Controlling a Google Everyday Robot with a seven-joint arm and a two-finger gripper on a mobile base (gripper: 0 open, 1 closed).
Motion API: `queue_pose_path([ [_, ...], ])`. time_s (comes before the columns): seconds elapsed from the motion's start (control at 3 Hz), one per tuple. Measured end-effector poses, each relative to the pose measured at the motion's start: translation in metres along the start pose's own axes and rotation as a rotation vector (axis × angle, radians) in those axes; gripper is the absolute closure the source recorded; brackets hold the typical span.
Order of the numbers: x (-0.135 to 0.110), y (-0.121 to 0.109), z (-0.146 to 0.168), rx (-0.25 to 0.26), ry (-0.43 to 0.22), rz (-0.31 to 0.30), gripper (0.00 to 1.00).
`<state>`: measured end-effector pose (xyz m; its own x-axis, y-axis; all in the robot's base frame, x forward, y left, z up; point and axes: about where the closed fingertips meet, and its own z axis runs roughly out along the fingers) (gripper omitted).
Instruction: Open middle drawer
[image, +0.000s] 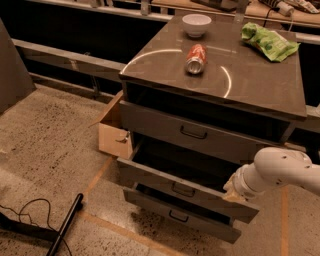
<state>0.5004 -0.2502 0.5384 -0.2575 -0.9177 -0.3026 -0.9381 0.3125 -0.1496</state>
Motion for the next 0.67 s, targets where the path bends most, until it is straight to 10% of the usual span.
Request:
queue_pose_path([
  [0.67, 0.003, -0.022, 0.019, 0.067, 0.056, -0.006, 1.00],
])
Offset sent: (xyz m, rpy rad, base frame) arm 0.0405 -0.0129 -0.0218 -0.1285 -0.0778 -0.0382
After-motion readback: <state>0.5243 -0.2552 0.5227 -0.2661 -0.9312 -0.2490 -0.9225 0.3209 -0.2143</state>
